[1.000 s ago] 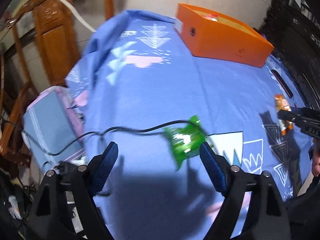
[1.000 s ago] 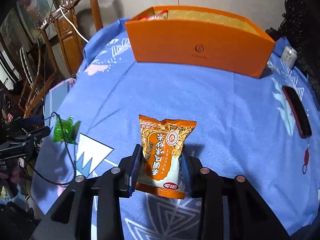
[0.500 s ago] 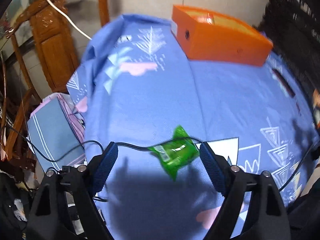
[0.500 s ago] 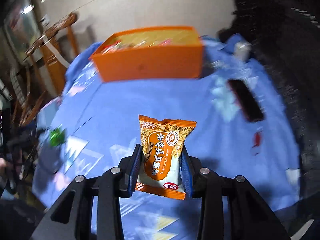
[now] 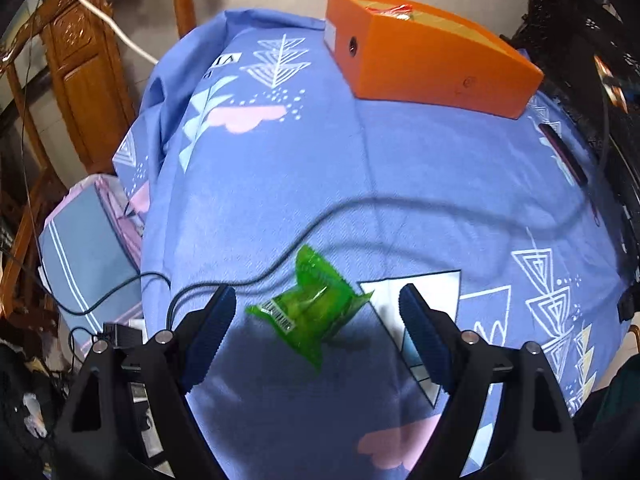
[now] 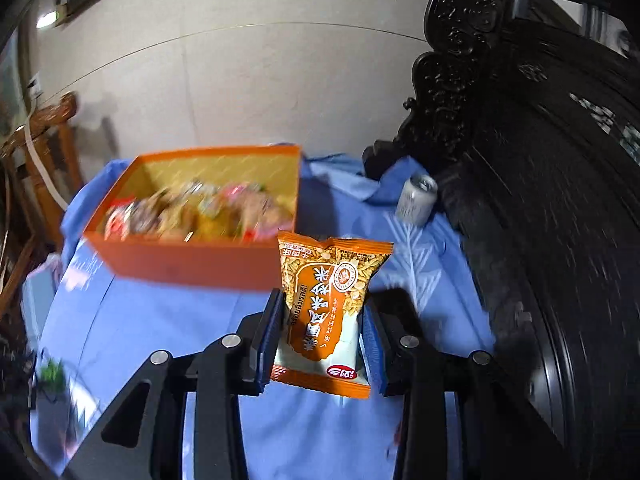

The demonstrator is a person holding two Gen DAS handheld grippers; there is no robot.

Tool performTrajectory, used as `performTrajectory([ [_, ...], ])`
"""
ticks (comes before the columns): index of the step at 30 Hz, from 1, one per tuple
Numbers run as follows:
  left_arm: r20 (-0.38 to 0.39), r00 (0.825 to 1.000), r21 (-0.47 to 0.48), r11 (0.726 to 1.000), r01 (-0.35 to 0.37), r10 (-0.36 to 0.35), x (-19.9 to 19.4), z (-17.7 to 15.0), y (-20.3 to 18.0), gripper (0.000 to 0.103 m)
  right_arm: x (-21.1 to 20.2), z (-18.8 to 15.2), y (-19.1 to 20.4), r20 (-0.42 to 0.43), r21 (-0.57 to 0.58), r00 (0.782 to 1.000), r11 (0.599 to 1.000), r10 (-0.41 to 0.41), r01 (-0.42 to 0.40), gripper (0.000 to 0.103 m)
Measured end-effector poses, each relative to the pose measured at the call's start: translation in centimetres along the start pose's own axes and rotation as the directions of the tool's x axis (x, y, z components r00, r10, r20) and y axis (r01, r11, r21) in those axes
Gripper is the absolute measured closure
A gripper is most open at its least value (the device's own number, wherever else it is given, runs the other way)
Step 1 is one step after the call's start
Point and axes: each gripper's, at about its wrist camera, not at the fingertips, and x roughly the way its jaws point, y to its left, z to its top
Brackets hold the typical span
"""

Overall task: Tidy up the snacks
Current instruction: 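Lift the green bag and orange pastry over the orange box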

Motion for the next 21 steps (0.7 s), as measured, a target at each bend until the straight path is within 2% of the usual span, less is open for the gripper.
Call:
performTrajectory([
  [2,-0.009,1.0,-0.011,1.0,-0.003,0.003,0.9,0.1,0.0,0.021,0.9,0.6,0.5,0.014,0.002,1.0,1.0,0.015,-0.015,0.065],
  [5,-0.028,1.0,-0.017,1.0,-0.012,0.012,2.7,0.0,-0.1,0.021,1.9,-0.7,2.6,0.001,0.031,0.995,0.994,0.101,-0.101,0.065],
  [9,-0.048,0.999,-0.001,1.0,-0.012,0.012,4.6,-0.5,-0.3,0.025,3.1,-4.9,6.4,-0.07,0.042,0.971,0.973,0.228,-0.226,0.065],
  [12,-0.027,1.0,0.013,1.0,0.008,-0.008,4.5,-0.7,-0.6,0.027,3.0,-8.0,8.8,-0.109,0.049,0.953,0.959,0.283,-0.279,0.065],
  [14,-0.015,1.0,0.015,1.0,0.021,-0.021,4.2,-1.0,-0.9,0.028,2.9,-9.6,9.8,-0.126,0.058,0.946,0.954,0.298,-0.293,0.065],
  [16,-0.005,1.0,0.024,0.999,0.025,-0.025,4.1,-1.3,-1.2,0.039,2.7,-11.3,10.9,-0.142,0.068,0.94,0.95,0.311,-0.304,0.065],
  [21,0.014,0.999,-0.002,0.999,0.04,-0.04,2.5,-1.4,-1.2,0.04,2.5,-13.4,12.4,-0.171,0.097,0.927,0.942,0.333,-0.32,0.065],
])
